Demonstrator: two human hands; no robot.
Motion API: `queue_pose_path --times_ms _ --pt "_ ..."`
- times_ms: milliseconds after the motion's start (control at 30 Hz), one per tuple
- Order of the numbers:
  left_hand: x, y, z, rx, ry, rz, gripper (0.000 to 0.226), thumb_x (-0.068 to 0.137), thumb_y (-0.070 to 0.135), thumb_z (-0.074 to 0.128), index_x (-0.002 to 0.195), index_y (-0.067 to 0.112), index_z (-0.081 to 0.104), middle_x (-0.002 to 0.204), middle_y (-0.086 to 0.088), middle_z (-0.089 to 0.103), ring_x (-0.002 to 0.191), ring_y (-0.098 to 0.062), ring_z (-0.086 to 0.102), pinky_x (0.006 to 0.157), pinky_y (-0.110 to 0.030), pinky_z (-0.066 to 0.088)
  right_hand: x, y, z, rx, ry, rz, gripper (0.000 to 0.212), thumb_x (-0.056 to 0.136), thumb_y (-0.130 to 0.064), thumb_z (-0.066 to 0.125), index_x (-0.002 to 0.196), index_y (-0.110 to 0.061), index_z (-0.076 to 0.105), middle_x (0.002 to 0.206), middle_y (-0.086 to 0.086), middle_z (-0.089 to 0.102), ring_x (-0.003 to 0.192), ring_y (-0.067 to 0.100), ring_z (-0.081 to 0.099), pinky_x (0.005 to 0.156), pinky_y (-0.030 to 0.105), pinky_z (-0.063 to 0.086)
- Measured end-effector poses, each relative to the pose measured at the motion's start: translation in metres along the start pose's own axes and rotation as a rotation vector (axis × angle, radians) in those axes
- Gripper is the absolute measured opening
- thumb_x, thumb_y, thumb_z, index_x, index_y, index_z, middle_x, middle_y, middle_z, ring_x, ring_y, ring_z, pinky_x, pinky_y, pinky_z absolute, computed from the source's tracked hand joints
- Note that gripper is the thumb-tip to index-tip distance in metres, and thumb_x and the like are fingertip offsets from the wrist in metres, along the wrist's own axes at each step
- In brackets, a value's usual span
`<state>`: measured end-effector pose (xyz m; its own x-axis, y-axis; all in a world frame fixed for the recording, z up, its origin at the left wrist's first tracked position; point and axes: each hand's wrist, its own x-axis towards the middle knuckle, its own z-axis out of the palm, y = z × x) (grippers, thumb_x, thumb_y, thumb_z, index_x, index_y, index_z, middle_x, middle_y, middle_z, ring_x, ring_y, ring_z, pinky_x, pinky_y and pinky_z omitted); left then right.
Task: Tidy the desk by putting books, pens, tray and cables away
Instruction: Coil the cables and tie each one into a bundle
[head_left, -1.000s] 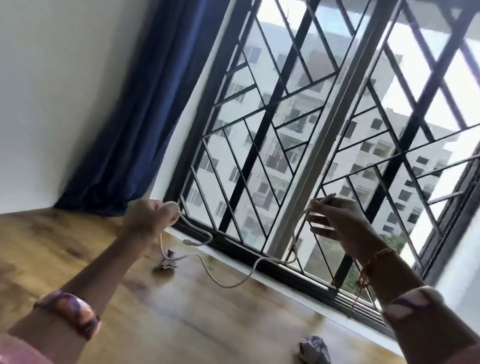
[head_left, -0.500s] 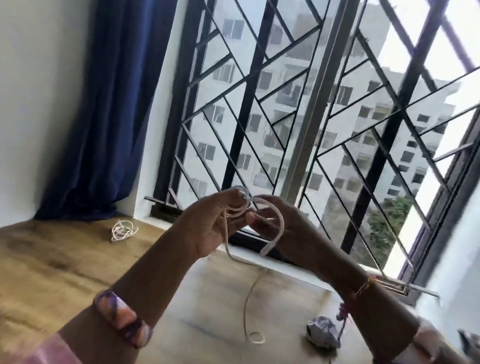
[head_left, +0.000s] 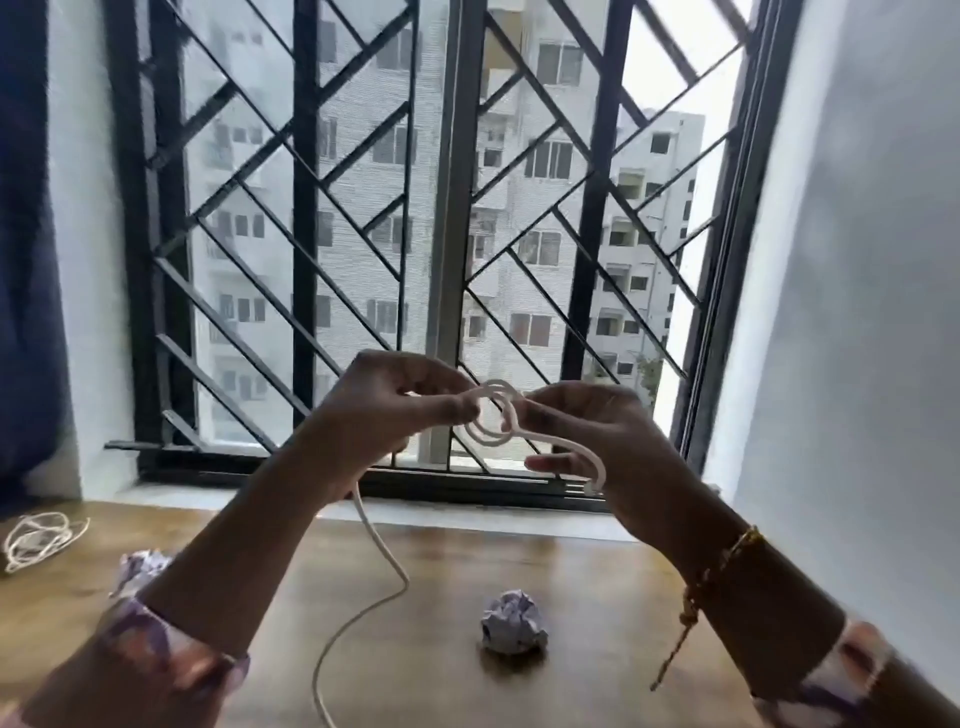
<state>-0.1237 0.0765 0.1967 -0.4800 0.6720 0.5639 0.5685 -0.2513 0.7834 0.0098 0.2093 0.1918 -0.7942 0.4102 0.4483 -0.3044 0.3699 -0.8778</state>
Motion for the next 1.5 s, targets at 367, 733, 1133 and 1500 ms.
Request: queue_pose_path --times_ms 367,733,1133,1500 --pt "0.021 0.008 0.059 0.403 0.253 0.43 0.026 0.061 0.037 0.079 0.086 0.033 0.07 0.066 0.005 0.069 0.062 -0.011 0.062 0.058 -0.023 0.046 -0.018 0.015 -0.064 0.066 -0.125 0.064 0.034 0.07 -0.04 0.07 0.081 -0.009 0.064 0.081 0.006 0.06 0.081 0.014 0.058 0.08 0.04 0.052" --pt "-0.027 0.017 0.056 0.432 0.132 0.129 0.03 0.071 0.004 0.074 0.068 0.034 0.074 0.07 0.004 0.073 0.065 -0.012 0.067 0.064 -0.03 0.056 -0.016 0.028 -0.042 -0.337 0.274 -0.392 0.042 0.046 -0.036 0.089 0.051 -0.014 0.053 0.059 -0.007 0.046 0.056 0.009 0.04 0.049 0.015 0.032" --pt "-0.066 0.094 0.041 0.129 0.158 0.073 0.039 0.054 0.014 0.079 0.092 0.012 0.069 0.076 -0.001 0.073 0.075 -0.021 0.07 0.068 -0.031 0.059 -0.035 -0.042 -0.011 -0.385 0.039 -0.638 0.056 0.052 -0.02 0.088 0.044 -0.027 0.034 0.047 -0.012 0.032 0.046 0.004 0.029 0.046 0.015 0.021" --pt "-0.146 0.106 0.033 0.597 0.569 0.193 0.032 0.065 0.0 0.073 0.089 0.021 0.067 0.076 0.018 0.064 0.059 0.004 0.062 0.061 -0.015 0.054 -0.1 -0.076 0.009 0.215 -0.274 -0.157 0.021 0.074 0.011 0.066 0.089 -0.003 0.067 0.065 0.008 0.07 0.06 0.016 0.067 0.06 0.031 0.058"
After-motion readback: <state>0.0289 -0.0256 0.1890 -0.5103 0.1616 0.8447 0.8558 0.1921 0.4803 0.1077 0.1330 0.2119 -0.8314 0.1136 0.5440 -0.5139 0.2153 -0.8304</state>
